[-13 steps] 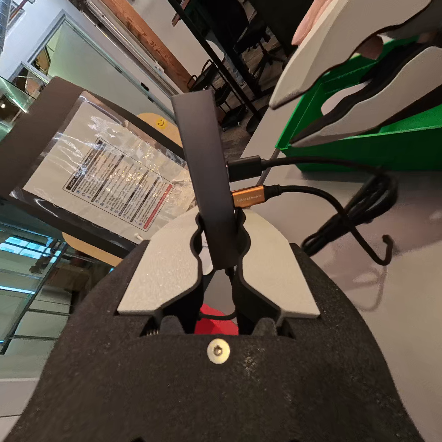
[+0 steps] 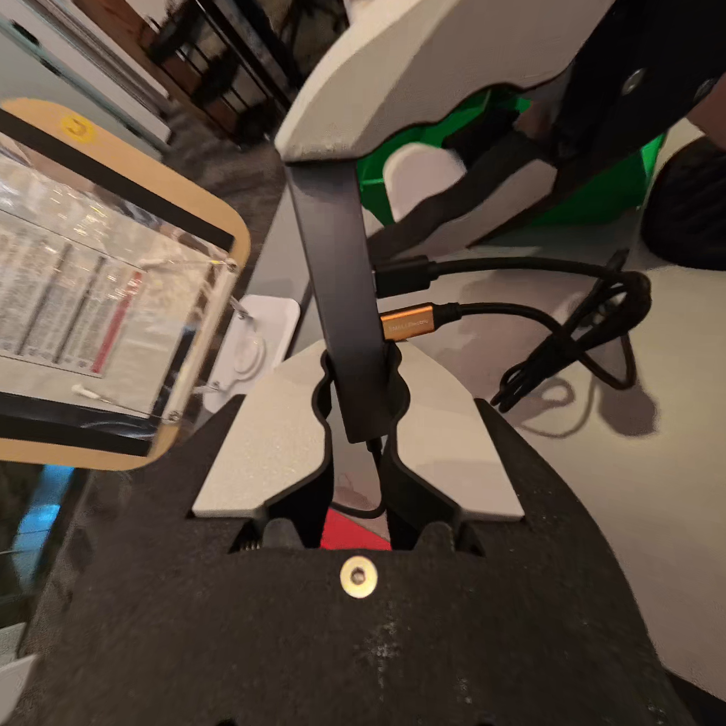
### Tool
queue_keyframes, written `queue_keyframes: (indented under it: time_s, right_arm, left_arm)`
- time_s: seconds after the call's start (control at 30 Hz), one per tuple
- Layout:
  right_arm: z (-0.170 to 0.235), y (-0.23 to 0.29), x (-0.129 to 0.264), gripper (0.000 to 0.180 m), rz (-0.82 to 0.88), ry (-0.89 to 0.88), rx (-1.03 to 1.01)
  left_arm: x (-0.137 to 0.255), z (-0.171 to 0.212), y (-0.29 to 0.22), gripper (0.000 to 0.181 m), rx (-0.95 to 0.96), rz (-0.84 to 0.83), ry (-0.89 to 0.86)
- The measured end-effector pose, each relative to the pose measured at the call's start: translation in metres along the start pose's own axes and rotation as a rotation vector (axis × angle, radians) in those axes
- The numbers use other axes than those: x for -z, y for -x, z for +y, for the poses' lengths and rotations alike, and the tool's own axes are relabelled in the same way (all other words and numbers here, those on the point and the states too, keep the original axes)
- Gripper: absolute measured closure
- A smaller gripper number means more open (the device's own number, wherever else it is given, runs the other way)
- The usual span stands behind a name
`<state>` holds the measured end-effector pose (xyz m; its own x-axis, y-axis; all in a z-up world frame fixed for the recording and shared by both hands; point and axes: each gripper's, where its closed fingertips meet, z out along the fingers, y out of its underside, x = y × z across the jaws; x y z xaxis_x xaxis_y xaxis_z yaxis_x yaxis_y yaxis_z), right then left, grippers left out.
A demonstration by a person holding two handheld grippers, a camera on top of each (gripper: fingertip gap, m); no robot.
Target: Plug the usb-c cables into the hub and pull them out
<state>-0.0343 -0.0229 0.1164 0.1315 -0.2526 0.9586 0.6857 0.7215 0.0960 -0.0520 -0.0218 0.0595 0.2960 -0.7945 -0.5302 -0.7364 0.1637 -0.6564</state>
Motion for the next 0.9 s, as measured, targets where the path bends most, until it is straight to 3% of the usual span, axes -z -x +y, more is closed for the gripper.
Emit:
queue_keyframes:
  time_s: [0.03,0.47,0.63,0.77,0.9]
  right_arm:
    - [0.003,0.002,0.0,0.137,0.001,0.017,0.035]
    - [0.001,0.04,-0.011,0.16,-0.129,0.032,0.088]
    - [0.034,0.066,0.0,0.17,-0.431,0.21,-0.227]
    - [0.07,0.101,0.033,0.168,-0.8,0.515,-0.576]
    - [0.112,0.113,0.057,0.169,-0.855,0.74,-0.775]
  left_arm:
    - [-0.002,0.004,-0.003,0.157,0.023,0.032,0.027]
    - [-0.02,0.021,-0.016,0.157,0.071,0.167,0.118]
    - [-0.017,0.002,0.01,0.14,0.13,0.031,-0.027]
    - [0.003,-0.006,0.044,0.131,0.199,-0.167,-0.108]
    - [0.03,-0.013,0.055,0.137,0.223,-0.24,-0.187]
